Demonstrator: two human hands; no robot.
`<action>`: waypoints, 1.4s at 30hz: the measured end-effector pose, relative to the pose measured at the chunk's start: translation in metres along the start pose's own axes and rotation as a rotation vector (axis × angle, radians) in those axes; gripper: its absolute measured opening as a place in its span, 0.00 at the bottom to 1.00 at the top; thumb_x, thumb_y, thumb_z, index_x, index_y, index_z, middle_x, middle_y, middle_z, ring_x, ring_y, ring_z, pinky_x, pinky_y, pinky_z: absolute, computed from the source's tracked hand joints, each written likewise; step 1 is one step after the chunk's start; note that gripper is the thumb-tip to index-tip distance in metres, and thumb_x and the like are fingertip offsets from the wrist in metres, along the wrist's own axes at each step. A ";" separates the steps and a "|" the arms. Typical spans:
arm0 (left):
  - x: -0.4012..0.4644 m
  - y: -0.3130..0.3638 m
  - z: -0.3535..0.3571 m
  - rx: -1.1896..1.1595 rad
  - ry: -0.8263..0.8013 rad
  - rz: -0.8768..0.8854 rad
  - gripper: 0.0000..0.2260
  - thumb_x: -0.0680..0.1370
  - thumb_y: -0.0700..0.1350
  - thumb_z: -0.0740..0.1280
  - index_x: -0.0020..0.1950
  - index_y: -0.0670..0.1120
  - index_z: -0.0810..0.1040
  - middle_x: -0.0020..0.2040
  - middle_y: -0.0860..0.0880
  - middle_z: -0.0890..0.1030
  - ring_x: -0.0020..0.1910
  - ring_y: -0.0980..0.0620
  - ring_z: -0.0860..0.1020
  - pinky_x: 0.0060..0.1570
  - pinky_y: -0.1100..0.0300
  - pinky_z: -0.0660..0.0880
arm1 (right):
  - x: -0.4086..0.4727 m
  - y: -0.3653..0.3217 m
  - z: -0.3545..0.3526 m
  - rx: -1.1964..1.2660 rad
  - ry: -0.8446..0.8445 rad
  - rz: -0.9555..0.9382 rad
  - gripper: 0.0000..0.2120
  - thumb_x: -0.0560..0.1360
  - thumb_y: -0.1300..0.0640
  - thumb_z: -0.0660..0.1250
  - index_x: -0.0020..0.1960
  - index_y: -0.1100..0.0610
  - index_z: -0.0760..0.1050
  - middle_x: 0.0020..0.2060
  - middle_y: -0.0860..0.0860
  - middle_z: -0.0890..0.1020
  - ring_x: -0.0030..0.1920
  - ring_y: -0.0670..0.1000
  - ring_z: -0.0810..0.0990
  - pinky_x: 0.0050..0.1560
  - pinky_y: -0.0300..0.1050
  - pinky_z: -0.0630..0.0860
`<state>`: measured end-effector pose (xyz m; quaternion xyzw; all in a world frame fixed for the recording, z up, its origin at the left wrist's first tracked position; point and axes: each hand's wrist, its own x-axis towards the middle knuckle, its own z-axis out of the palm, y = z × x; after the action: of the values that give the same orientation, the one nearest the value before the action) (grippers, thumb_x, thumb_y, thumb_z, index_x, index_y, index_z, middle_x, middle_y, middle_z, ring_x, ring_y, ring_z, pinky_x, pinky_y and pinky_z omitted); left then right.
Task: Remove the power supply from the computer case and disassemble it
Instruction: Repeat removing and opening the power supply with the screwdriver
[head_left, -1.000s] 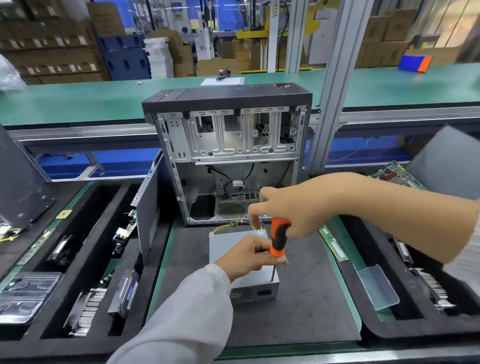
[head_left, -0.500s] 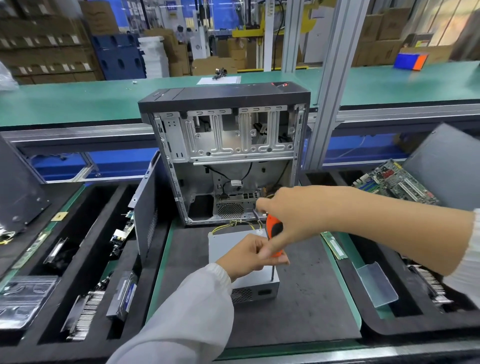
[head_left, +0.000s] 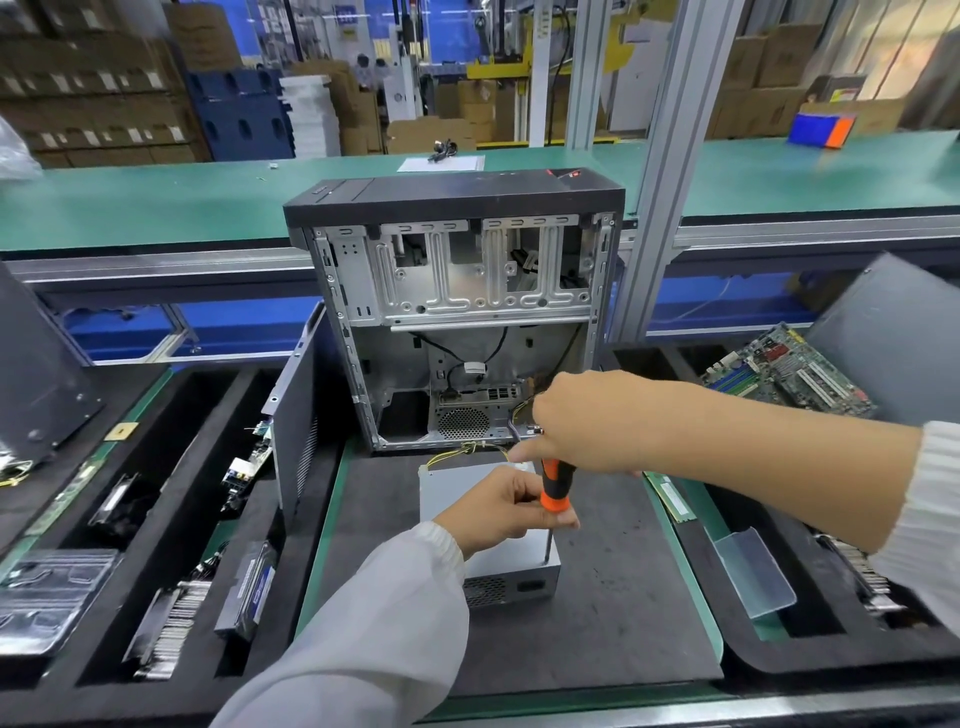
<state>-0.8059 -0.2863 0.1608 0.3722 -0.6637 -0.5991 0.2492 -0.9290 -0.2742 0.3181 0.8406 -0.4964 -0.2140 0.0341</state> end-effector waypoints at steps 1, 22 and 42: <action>0.000 -0.001 0.000 -0.002 -0.004 0.003 0.04 0.77 0.44 0.72 0.43 0.50 0.85 0.37 0.40 0.71 0.34 0.49 0.58 0.34 0.57 0.55 | 0.001 0.002 0.000 0.010 -0.038 -0.031 0.17 0.81 0.44 0.57 0.50 0.59 0.69 0.38 0.52 0.71 0.32 0.50 0.72 0.35 0.45 0.70; 0.003 -0.003 -0.003 -0.020 -0.010 0.003 0.06 0.76 0.43 0.73 0.44 0.55 0.84 0.33 0.52 0.75 0.34 0.52 0.63 0.31 0.61 0.56 | 0.005 0.002 0.001 0.054 0.031 0.021 0.25 0.76 0.34 0.58 0.49 0.57 0.68 0.34 0.50 0.70 0.26 0.47 0.72 0.28 0.41 0.70; 0.006 -0.004 -0.004 -0.030 -0.017 0.005 0.06 0.75 0.44 0.73 0.40 0.44 0.82 0.38 0.34 0.69 0.35 0.46 0.58 0.33 0.58 0.55 | 0.003 0.012 -0.005 0.155 -0.175 -0.073 0.29 0.70 0.36 0.69 0.62 0.50 0.64 0.50 0.52 0.70 0.39 0.54 0.82 0.39 0.47 0.78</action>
<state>-0.8054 -0.2935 0.1567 0.3618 -0.6576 -0.6114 0.2507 -0.9361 -0.2833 0.3248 0.8363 -0.4815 -0.2489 -0.0823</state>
